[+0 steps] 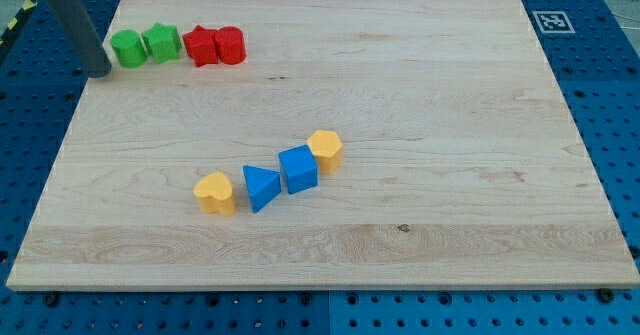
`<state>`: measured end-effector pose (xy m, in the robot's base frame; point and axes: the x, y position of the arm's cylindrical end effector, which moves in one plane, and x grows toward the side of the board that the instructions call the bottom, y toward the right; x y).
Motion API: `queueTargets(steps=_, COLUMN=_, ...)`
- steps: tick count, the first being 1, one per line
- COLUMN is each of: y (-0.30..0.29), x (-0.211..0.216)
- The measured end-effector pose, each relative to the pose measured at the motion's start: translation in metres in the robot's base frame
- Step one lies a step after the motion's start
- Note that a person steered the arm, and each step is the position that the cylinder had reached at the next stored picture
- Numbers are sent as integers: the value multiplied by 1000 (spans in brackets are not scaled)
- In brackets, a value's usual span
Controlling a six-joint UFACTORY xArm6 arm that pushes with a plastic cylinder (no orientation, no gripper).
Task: Slide the red blocks to the top left of the board
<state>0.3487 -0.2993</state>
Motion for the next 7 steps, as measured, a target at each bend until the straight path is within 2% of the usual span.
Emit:
queueTargets(steps=3, y=-1, x=3)
queueTargets(steps=7, y=111, x=15)
